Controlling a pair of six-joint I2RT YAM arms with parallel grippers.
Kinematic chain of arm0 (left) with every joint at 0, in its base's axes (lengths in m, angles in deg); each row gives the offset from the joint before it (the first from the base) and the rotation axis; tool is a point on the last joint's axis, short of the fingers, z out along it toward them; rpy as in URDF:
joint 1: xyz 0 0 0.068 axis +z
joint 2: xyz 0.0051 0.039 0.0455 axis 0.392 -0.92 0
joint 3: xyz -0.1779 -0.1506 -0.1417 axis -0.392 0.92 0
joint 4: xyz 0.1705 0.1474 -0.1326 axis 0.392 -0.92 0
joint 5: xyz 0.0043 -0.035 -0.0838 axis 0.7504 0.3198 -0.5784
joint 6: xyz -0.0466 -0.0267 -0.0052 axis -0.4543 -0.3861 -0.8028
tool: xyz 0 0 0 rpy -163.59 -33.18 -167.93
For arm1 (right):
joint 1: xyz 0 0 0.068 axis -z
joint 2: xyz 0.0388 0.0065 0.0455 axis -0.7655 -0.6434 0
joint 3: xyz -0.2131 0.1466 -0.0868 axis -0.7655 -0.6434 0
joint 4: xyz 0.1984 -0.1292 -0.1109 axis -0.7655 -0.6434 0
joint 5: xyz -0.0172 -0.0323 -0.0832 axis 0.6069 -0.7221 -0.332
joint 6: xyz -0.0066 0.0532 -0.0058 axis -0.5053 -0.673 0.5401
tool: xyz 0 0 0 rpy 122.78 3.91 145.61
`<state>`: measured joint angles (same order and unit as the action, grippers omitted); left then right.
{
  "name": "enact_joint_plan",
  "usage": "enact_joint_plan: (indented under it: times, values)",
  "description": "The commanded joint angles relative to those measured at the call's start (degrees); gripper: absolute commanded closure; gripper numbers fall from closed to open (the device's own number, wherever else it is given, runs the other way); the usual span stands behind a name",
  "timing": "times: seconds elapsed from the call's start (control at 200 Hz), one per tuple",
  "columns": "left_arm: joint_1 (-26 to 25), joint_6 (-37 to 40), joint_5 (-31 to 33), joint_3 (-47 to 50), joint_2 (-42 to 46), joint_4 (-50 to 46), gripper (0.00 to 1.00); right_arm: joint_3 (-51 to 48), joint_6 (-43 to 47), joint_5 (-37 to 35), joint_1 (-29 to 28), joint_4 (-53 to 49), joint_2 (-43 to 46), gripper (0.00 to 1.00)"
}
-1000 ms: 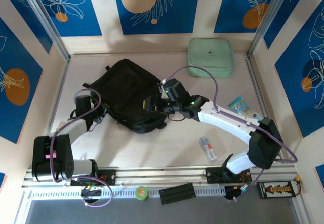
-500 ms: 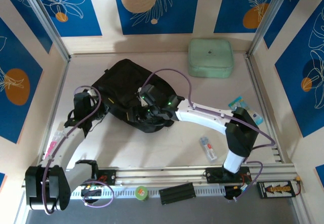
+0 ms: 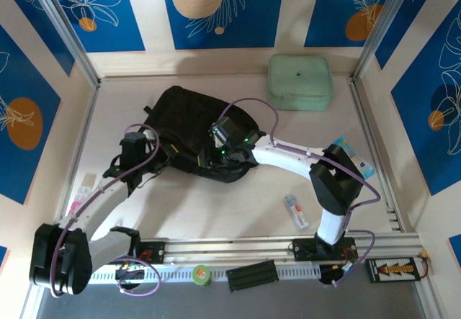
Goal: Pack the student bag
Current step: Zip the student bag at the top-center of the table.
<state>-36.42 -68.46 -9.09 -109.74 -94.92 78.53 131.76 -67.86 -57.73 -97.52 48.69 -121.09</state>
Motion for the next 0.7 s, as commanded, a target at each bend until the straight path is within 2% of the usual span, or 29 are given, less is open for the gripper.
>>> enact_joint_plan:
  times: [0.0,0.14,0.235,0.4,0.565,0.695]
  values:
    - [-2.4,-1.0,-1.2,-2.7,-1.8,4.7,1.00,-1.3,3.2,-4.3,1.2,-0.9,2.4,0.43]
    - [-4.1,-0.9,-0.8,-4.1,-4.3,6.1,1.00,-2.3,3.5,-3.9,-0.5,-0.7,5.8,0.43]
    - [-4.2,-0.7,-0.3,-4.7,-5.0,6.0,1.00,-3.2,2.1,-6.8,-2.7,-2.1,8.5,0.43]
    - [-4.7,-0.7,0.0,-5.2,-5.1,5.9,1.00,-4.7,-6.1,-13.9,-5.0,-6.7,12.1,0.43]
    - [-5.2,-0.8,-0.2,-5.2,-5.5,6.5,1.00,-5.5,-13.3,-14.4,-5.4,-7.1,11.9,0.46]
    - [-5.4,-0.9,-0.5,-4.8,-5.7,7.2,1.00,-2.7,-15.8,-14.2,-5.5,-8.1,9.0,0.38]
